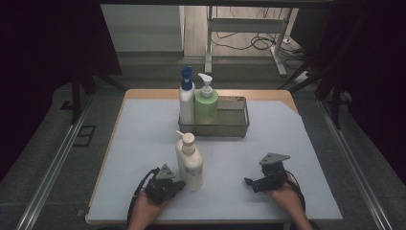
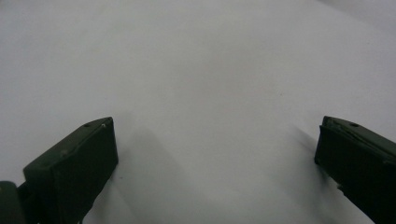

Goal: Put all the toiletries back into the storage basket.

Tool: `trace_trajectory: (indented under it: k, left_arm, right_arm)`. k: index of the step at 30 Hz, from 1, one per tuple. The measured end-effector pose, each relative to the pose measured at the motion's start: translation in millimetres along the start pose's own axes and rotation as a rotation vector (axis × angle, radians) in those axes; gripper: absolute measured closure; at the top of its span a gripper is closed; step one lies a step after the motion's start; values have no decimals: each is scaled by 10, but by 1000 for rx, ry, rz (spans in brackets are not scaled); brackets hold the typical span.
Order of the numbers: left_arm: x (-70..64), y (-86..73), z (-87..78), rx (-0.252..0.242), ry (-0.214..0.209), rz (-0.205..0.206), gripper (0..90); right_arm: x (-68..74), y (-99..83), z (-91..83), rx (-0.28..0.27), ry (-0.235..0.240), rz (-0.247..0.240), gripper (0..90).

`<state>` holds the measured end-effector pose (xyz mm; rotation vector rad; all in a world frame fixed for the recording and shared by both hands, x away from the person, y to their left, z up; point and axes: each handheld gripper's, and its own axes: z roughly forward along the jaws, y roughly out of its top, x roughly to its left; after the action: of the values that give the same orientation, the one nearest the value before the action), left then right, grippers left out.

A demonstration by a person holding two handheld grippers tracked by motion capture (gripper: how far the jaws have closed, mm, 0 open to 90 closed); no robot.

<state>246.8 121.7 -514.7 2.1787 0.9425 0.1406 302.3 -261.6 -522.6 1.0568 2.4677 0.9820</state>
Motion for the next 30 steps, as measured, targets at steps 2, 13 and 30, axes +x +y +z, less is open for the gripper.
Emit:
trace_trajectory:
  k: [2, 13, 30]
  left_arm:
    - [-19, 17, 20, 0, 0, 7, 858]
    - [-96, 98, 113, 8, -11, 23, 841]
    - [-102, 81, 48, -18, -2, 18, 671]
  right_arm:
    - [0, -2, 1, -2, 0, 0, 0]
    - [2, -3, 1, -3, -1, 0, 0]
    - [4, 0, -1, -1, -4, -3, 0]
